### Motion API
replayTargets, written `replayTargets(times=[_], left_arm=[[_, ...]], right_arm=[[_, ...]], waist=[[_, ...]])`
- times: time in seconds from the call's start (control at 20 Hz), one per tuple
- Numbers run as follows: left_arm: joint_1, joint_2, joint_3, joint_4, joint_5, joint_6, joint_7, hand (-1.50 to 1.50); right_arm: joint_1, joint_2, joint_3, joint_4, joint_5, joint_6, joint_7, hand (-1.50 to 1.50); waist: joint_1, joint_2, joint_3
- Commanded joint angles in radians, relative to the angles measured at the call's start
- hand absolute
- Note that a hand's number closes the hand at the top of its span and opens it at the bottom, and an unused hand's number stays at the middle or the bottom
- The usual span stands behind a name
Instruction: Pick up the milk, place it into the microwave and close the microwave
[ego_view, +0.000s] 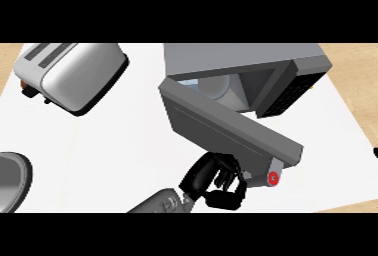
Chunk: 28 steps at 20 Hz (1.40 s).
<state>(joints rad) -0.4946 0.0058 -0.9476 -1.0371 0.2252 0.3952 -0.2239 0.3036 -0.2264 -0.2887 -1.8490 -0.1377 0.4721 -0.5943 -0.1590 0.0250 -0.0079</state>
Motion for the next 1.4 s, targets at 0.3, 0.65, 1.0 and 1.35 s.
replayTargets(times=[0.3, 0.65, 1.0, 1.35], left_arm=[[-0.118, -0.006, 0.076, -0.026, 0.222, 0.145, -0.137, 1.5], [-0.221, -0.006, 0.132, 0.052, 0.359, 0.162, -0.154, 1.5], [-0.347, -0.006, 0.197, 0.164, 0.445, 0.147, -0.159, 1.5], [-0.401, -0.006, 0.231, 0.209, 0.523, 0.124, -0.24, 1.5]], right_arm=[[-0.031, -0.058, 0.008, -0.074, -0.094, 0.064, 0.077, -1.5], [-0.049, -0.107, -0.009, -0.094, -0.145, 0.084, 0.139, -1.5], [-0.091, -0.151, -0.04, -0.102, -0.193, 0.081, 0.185, -1.5], [-0.138, -0.177, -0.051, -0.086, -0.234, 0.076, 0.222, -1.5]], waist=[[-0.071, 0.021, -0.005], [-0.107, 0.032, -0.002], [-0.131, 0.046, -0.001], [-0.134, 0.059, 0.0]])
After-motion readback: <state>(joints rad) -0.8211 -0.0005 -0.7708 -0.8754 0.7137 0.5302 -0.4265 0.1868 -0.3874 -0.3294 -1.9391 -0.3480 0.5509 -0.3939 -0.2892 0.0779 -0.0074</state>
